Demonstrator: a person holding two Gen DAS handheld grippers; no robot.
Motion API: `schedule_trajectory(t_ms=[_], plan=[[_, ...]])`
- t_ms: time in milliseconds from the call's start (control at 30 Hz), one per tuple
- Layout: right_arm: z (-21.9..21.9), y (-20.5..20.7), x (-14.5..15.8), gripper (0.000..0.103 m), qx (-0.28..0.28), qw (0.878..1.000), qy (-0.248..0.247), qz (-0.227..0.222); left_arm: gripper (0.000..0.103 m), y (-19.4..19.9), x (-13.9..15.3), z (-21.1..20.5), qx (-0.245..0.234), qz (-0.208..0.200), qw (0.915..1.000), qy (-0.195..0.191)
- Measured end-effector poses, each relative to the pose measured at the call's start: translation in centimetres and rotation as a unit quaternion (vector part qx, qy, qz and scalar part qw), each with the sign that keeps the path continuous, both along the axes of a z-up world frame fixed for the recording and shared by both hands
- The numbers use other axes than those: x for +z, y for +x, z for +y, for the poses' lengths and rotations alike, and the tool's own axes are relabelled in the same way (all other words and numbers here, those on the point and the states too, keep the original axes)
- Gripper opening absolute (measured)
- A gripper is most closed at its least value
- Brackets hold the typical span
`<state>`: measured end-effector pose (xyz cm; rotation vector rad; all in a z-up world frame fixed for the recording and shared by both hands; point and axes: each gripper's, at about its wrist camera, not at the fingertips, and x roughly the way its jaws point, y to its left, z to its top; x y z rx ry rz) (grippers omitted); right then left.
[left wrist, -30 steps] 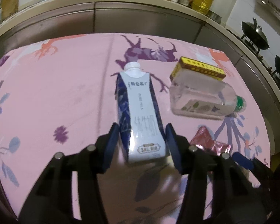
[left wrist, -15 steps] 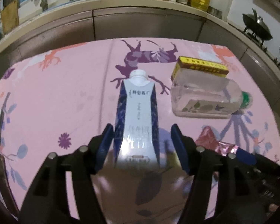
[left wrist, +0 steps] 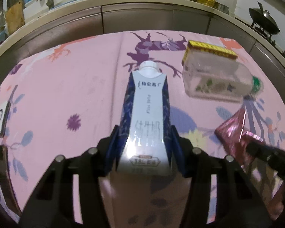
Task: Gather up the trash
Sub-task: 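Grasp the white milk carton with the left tool while the right tool grasps the red wrapper, then carry the milk carton and red wrapper to the bin and open both tools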
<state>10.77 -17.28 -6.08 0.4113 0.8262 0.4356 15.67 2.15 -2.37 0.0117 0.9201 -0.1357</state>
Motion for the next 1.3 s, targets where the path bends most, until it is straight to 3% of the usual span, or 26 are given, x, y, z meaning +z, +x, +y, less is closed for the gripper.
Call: schedule_trajectory(t_ms=[367, 667, 833, 1300], plan=[[-1.5, -3.5, 0.0, 0.002, -0.003, 1.000, 0.020, -0.010, 0.050, -5.3, 0.2, -0.5, -0.004, 0.001, 1.0000, 0.006], [-5.7, -6.1, 0.4, 0.002, -0.053, 0.997, 0.048, -0.024, 0.050, -8.3, 2.7, -5.4, -0.086, -0.021, 0.9961, -0.002], [-9.4, -7.3, 0.3, 0.002, -0.100, 0.993, 0.064, -0.028, 0.050, -8.8, 3.3, -9.8, -0.144, -0.023, 0.9893, 0.001], [-18.7, -10.1, -1.0, 0.002, -0.203, 0.973, 0.104, -0.043, 0.049, -7.3, 4.2, -23.8, -0.281, -0.023, 0.9591, 0.020]])
